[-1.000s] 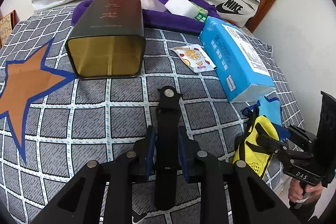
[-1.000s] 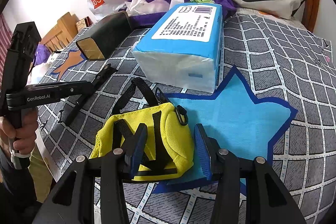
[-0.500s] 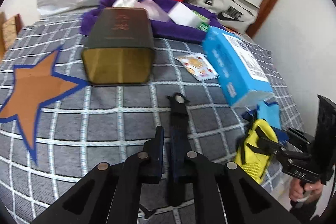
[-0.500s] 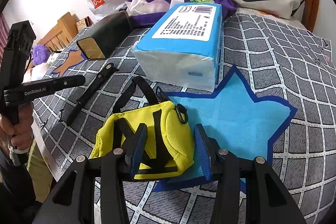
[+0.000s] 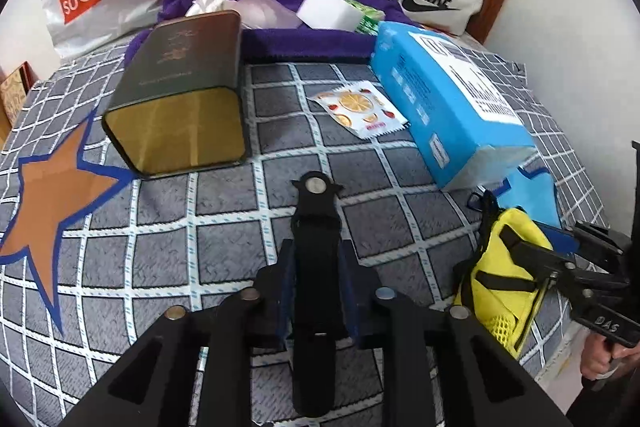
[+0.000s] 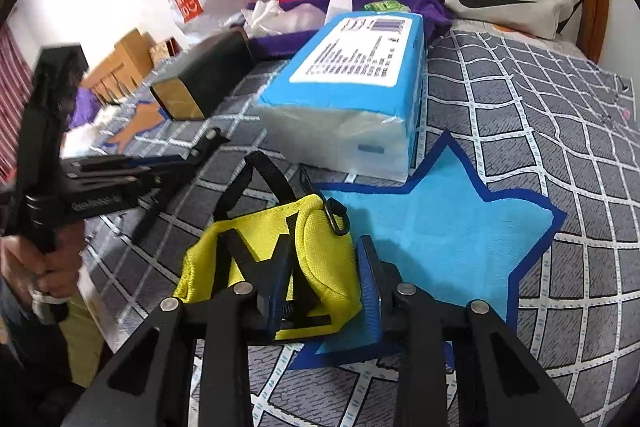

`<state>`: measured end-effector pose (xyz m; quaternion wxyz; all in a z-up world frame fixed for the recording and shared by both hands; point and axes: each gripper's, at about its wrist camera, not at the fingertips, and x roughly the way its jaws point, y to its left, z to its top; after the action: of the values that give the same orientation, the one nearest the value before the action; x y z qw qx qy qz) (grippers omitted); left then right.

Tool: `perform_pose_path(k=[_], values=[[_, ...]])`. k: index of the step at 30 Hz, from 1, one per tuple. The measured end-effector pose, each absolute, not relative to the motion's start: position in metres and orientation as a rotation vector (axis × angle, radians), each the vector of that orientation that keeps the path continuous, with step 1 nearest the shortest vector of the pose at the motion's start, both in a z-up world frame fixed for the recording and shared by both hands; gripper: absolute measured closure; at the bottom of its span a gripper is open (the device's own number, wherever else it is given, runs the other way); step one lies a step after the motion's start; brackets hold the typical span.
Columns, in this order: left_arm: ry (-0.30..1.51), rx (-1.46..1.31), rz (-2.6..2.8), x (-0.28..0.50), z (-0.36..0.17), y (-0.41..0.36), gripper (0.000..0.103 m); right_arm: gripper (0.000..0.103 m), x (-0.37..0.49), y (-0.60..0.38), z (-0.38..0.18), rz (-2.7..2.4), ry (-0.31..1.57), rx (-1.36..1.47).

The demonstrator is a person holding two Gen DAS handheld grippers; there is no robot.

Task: Organize soft objects
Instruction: 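Lift the yellow pouch with the right gripper and carry it toward the purple towel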

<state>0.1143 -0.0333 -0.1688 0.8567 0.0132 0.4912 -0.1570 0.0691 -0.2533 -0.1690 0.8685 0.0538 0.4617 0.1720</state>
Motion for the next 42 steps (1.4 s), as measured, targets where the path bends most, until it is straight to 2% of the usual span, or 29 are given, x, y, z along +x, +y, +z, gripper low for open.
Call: perform_pose_path(k=[24, 42], values=[[0.932, -0.097, -0.276, 0.107, -0.113, 0.022, 0.083, 0.077, 0.059, -0.249, -0.109, 0.410, 0.858, 0.085], [0.864, -0.130, -0.227, 0.128, -0.064, 0.041, 0.083, 0.077, 0.100, -0.243, -0.051, 0.388, 0.788, 0.064]])
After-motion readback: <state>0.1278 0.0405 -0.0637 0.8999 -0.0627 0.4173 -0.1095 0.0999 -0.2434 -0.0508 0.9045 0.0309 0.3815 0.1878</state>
